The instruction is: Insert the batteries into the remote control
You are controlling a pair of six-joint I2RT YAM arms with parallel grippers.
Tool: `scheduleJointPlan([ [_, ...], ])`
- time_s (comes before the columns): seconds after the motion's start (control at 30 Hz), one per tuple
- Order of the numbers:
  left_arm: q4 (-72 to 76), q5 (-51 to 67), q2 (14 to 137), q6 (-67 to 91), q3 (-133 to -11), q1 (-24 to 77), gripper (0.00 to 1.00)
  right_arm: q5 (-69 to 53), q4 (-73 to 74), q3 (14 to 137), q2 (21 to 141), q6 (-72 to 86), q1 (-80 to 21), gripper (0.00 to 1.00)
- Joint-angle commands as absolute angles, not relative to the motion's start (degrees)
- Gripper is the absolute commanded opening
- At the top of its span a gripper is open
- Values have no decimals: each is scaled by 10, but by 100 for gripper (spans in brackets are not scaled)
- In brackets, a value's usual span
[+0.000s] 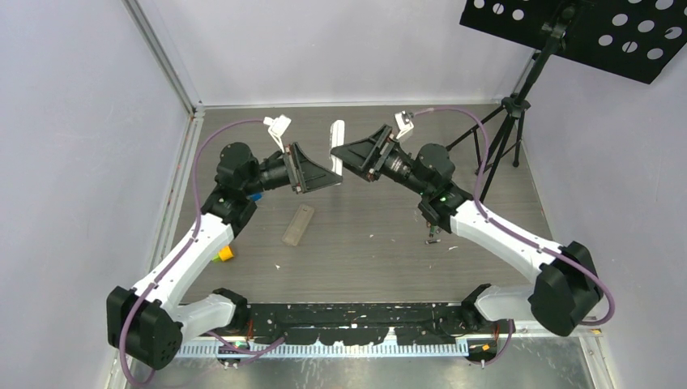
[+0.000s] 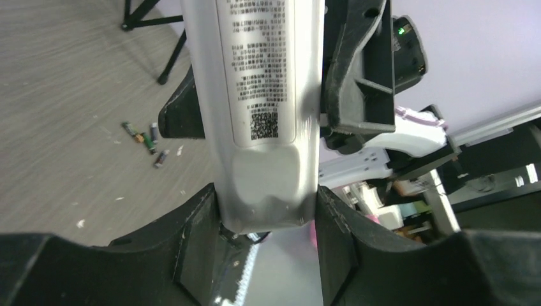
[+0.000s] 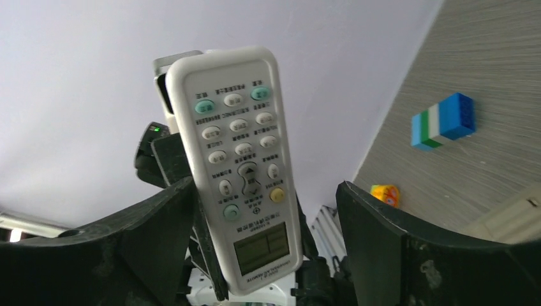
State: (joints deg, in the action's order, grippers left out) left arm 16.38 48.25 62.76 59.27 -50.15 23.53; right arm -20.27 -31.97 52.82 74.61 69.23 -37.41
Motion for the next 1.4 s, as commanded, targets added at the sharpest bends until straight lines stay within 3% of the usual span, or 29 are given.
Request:
scheduleJointPlan([
  [0.0, 29, 495, 619, 410, -551, 237, 0, -157, -171, 564, 695, 604, -372, 86],
  [0.2, -108, 470, 639, 286, -592, 238, 0, -117, 38, 653, 699, 541, -372, 86],
  [0.53, -251, 424, 675, 148, -649, 260, 0, -130, 129, 713, 749, 510, -373, 80],
  [0.77, -264, 439, 670, 120, -641, 278, 0, -158, 101, 706, 758, 535, -372, 62],
  [0.97, -265, 441, 655, 119, -635, 289, 1, -183, -6, 652, 740, 597, -372, 36],
  [1.03, -259, 442, 649, 131, -635, 289, 22, -187, -41, 637, 732, 604, -372, 26],
  [1.1, -248, 444, 640, 149, -633, 289, 64, -191, -57, 632, 724, 598, -372, 20],
  [1.13, -241, 443, 636, 159, -632, 289, 74, -192, -61, 630, 718, 592, -371, 18],
  [1.2, -231, 433, 624, 180, -630, 289, 87, -191, -78, 622, 704, 580, -372, 16],
  [1.37, -161, 411, 602, 301, -614, 289, 99, -179, -181, 573, 662, 598, -372, 16],
])
